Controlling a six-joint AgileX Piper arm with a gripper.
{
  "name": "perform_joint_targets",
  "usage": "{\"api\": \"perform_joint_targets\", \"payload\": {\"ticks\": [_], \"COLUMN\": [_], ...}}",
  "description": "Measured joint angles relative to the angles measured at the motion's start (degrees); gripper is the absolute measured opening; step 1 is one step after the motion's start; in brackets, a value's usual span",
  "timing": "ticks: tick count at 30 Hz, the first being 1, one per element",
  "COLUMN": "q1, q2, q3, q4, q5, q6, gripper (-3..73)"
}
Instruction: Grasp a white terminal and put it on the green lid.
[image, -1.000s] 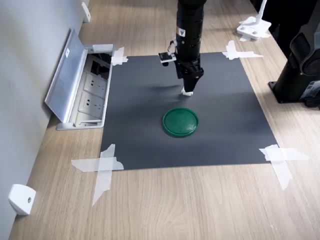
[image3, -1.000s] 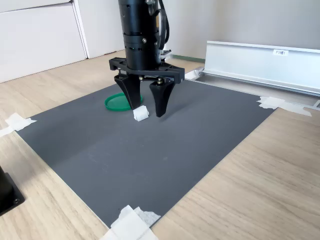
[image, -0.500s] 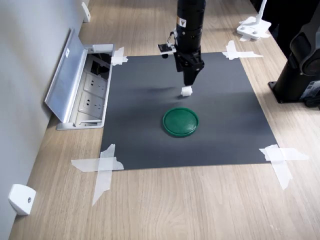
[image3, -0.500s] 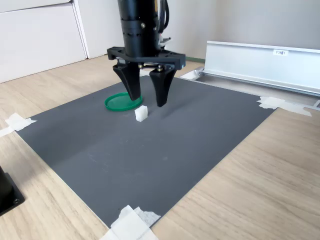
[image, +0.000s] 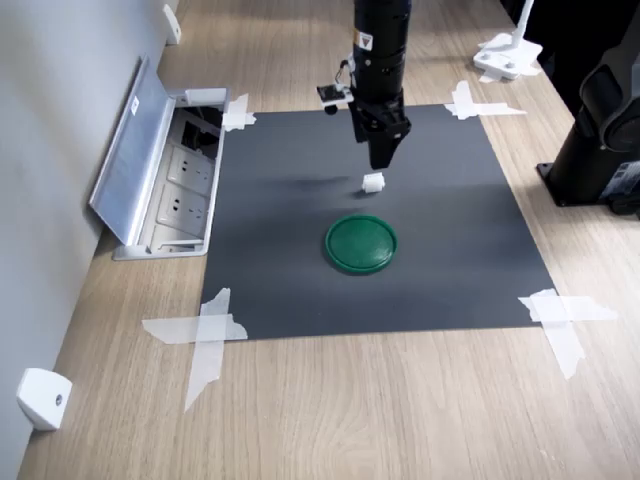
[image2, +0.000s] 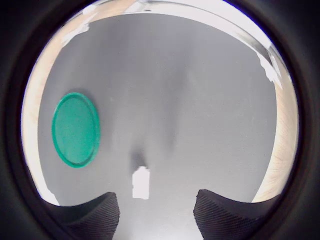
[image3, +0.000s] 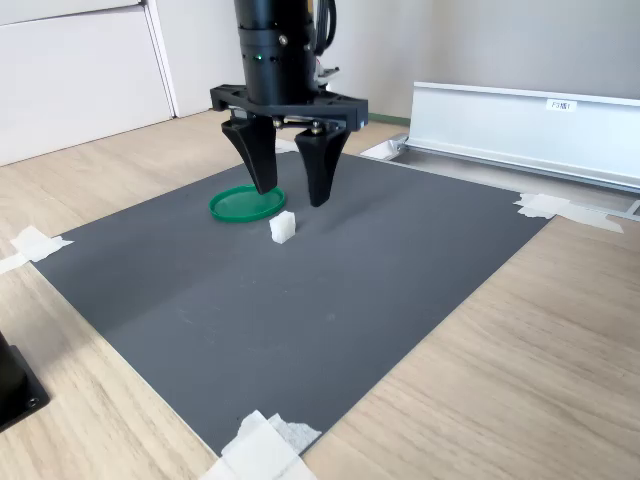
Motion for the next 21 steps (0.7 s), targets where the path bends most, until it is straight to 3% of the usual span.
{"api": "perform_joint_targets", "payload": {"ticks": [12,21], "q1": [1.30,1.30], "q2": [1.02,4.66], "q3": [2.05,3.78], "q4": [-1.79,-1.34], "q5": [-2.35,-7.07], "q6": [1.60,1.22], "gripper": [63.2,63.2]}}
